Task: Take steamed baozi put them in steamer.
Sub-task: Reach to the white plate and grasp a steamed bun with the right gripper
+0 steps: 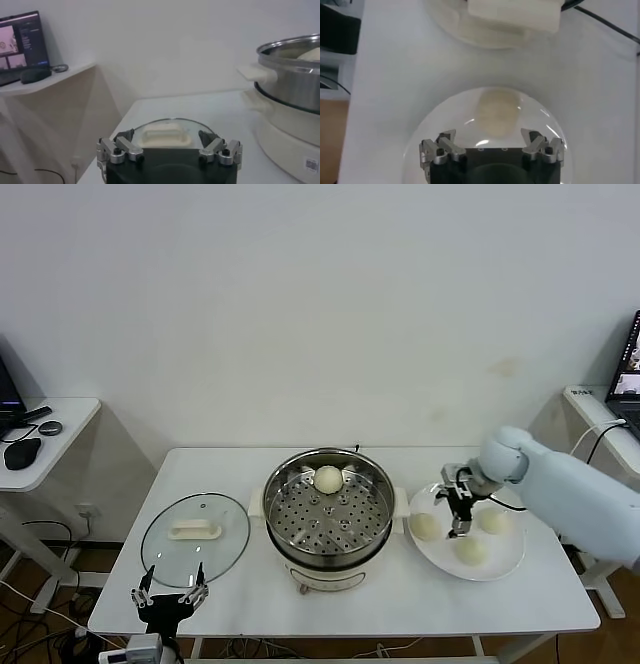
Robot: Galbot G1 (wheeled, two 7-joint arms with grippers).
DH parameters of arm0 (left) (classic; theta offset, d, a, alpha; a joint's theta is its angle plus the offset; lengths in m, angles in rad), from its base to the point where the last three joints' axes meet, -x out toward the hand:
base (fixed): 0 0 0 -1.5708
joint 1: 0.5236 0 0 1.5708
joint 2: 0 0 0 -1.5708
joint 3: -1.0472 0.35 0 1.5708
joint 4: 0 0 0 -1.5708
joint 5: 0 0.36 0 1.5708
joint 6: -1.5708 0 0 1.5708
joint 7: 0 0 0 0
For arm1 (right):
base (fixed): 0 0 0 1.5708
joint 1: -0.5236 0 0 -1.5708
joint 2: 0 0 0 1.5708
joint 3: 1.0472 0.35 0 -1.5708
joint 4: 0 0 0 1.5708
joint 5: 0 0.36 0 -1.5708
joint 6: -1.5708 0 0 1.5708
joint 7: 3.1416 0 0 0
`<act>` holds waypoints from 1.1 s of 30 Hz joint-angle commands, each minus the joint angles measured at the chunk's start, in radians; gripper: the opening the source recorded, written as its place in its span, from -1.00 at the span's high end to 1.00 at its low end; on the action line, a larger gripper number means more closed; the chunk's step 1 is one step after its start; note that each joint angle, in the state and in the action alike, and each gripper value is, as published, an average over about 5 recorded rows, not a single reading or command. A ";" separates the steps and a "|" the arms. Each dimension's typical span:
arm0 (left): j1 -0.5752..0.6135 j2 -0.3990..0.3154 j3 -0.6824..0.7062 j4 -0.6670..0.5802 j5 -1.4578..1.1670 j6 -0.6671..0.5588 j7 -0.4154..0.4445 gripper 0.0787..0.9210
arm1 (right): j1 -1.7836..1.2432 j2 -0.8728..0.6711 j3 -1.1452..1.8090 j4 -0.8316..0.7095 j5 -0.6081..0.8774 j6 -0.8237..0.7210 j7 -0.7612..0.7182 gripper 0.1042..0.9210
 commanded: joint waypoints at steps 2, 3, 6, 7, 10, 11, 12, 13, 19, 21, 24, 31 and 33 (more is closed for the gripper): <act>-0.007 -0.001 -0.001 0.018 0.002 0.001 0.003 -0.77 | -0.067 0.104 0.045 -0.119 -0.079 0.012 0.019 -0.76; -0.008 -0.001 -0.001 0.020 0.002 0.001 0.004 -0.77 | -0.070 0.108 0.049 -0.127 -0.086 0.011 0.018 -0.76; -0.011 -0.001 -0.001 0.028 0.002 0.001 0.004 -0.77 | -0.079 0.121 0.064 -0.155 -0.097 0.009 0.024 -0.76; -0.012 -0.002 -0.001 0.031 0.002 0.000 0.003 -0.77 | -0.081 0.125 0.069 -0.162 -0.098 0.009 0.026 -0.76; -0.012 -0.002 -0.001 0.035 0.002 0.000 0.003 -0.77 | -0.085 0.132 0.077 -0.173 -0.103 0.011 0.032 -0.76; -0.012 -0.003 -0.001 0.036 0.002 0.000 0.003 -0.77 | -0.085 0.135 0.078 -0.177 -0.106 0.012 0.034 -0.76; -0.013 -0.003 -0.001 0.036 0.002 0.000 0.003 -0.77 | -0.085 0.137 0.078 -0.180 -0.107 0.012 0.036 -0.76; -0.013 -0.003 -0.002 0.035 0.002 0.000 0.003 -0.77 | -0.085 0.138 0.079 -0.183 -0.109 0.012 0.038 -0.76; -0.015 -0.002 -0.005 0.036 0.001 0.000 0.004 -0.77 | -0.084 0.140 0.078 -0.183 -0.103 0.006 0.037 -0.76; -0.016 -0.002 -0.005 0.036 0.002 0.000 0.004 -0.77 | -0.085 0.141 0.077 -0.182 -0.100 0.000 0.038 -0.76; -0.016 -0.004 -0.003 0.036 0.002 0.000 0.004 -0.77 | -0.086 0.139 0.075 -0.176 -0.093 -0.013 0.038 -0.76; -0.015 -0.004 -0.003 0.037 0.002 0.000 0.004 -0.77 | -0.088 0.137 0.079 -0.168 -0.070 -0.029 0.038 -0.74; -0.016 -0.003 -0.004 0.036 0.002 0.000 0.004 -0.77 | -0.090 0.137 0.081 -0.167 -0.066 -0.031 0.039 -0.68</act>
